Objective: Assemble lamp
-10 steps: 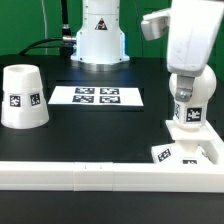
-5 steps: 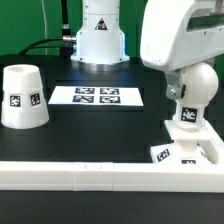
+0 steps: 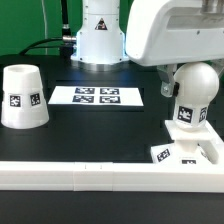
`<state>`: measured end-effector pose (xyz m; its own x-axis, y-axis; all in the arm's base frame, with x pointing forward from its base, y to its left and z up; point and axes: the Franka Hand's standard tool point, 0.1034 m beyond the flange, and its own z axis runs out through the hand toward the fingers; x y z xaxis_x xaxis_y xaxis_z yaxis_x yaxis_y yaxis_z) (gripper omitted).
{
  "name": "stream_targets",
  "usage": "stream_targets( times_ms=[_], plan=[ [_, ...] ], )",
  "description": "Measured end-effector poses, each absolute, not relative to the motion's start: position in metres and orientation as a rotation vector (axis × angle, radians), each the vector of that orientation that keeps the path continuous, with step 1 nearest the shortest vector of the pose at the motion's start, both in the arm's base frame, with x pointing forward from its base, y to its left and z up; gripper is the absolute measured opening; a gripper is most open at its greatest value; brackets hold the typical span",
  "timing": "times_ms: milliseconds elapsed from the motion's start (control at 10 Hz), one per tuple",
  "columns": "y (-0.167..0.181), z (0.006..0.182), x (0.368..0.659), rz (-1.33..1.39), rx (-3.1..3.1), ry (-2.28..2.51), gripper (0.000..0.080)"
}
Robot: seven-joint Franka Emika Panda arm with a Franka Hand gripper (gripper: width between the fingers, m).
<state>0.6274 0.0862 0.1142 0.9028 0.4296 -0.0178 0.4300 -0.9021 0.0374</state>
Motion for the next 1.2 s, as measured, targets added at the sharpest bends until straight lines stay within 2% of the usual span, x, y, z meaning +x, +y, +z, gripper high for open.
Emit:
stream_targets(
  times_ms=[400, 1200],
  plan=[
    [0.0883, 0.1137, 0.6261, -0.02, 3.139, -0.081, 0.0576],
    [0.0922, 0.1119, 0.6245, -0.075, 2.934, -1.247, 0.0576]
  ],
)
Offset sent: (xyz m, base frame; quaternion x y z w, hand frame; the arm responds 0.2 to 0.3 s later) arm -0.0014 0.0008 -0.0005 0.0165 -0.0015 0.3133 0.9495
